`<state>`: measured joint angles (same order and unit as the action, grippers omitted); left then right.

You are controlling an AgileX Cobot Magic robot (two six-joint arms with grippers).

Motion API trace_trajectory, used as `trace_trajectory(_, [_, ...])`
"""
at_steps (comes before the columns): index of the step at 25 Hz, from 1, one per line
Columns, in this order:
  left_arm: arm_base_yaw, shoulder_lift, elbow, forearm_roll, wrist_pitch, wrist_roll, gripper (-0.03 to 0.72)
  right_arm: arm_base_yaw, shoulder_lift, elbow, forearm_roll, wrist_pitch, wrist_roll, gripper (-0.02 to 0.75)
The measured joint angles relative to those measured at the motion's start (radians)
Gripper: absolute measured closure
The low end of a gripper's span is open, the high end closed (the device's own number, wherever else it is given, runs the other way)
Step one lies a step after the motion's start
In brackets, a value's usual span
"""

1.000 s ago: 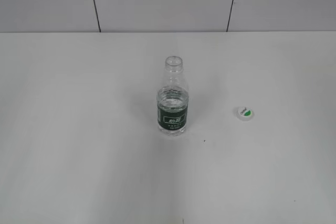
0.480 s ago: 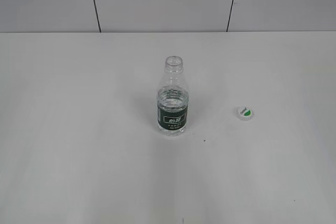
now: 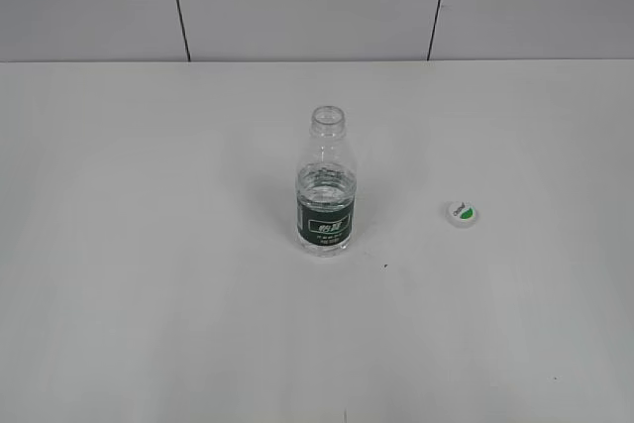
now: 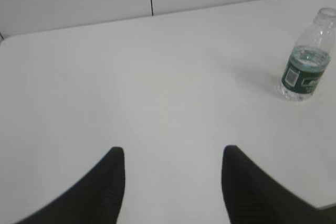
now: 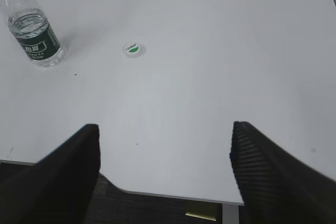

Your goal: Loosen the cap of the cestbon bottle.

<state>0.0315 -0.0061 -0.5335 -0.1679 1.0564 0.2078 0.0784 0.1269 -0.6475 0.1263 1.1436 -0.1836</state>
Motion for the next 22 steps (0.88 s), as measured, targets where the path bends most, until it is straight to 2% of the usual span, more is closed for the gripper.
trace_trajectory(8, [0.000,-0.001,0.009,0.004,0.019,-0.004,0.329,0.000,-0.110,0.123,-0.001,-0.030,-0.064,0.150])
trace_trajectory(22, [0.000,-0.001,0.011,0.005,0.019,-0.004,0.329,0.000,-0.133,0.126,-0.003,-0.033,-0.073,0.150])
